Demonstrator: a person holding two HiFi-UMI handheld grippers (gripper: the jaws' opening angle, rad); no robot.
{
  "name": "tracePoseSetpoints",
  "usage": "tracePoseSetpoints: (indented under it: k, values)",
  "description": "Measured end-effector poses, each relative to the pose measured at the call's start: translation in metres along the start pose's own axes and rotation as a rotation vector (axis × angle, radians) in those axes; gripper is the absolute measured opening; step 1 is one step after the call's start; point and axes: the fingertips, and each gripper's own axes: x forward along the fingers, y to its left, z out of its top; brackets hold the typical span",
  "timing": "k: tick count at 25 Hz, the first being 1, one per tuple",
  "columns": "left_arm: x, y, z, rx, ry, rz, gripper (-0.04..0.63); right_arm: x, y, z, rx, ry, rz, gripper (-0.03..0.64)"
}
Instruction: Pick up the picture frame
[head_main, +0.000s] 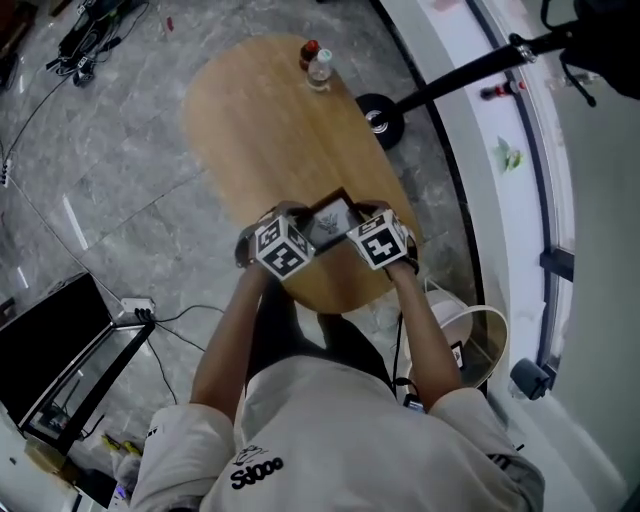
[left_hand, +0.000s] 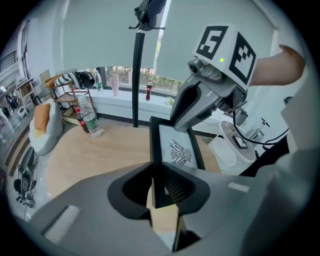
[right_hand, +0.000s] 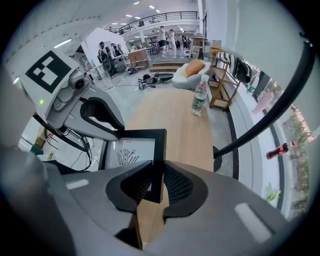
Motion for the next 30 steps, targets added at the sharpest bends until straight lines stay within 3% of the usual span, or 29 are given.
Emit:
tracePoseSetpoints:
  k: [9, 19, 30]
  values:
    - [-0.057, -0.042, 0.041, 0.049, -0.085, 0.144, 0.08, -0.075, 0.009, -0.005, -0.046, -0.107, -0.048, 0.075]
    - [-0.145, -0.046, 0.072, 0.062, -0.16, 0.316, 0.078, -0.158, 0.039, 0.039, -0.179, -0.246, -0.109, 0.075]
    - [-0.241, -0.08, 0.1, 0.102, -0.252, 0.483, 0.079, -0.256, 0.082, 0.063, -0.295, -0.421, -0.143, 0.075]
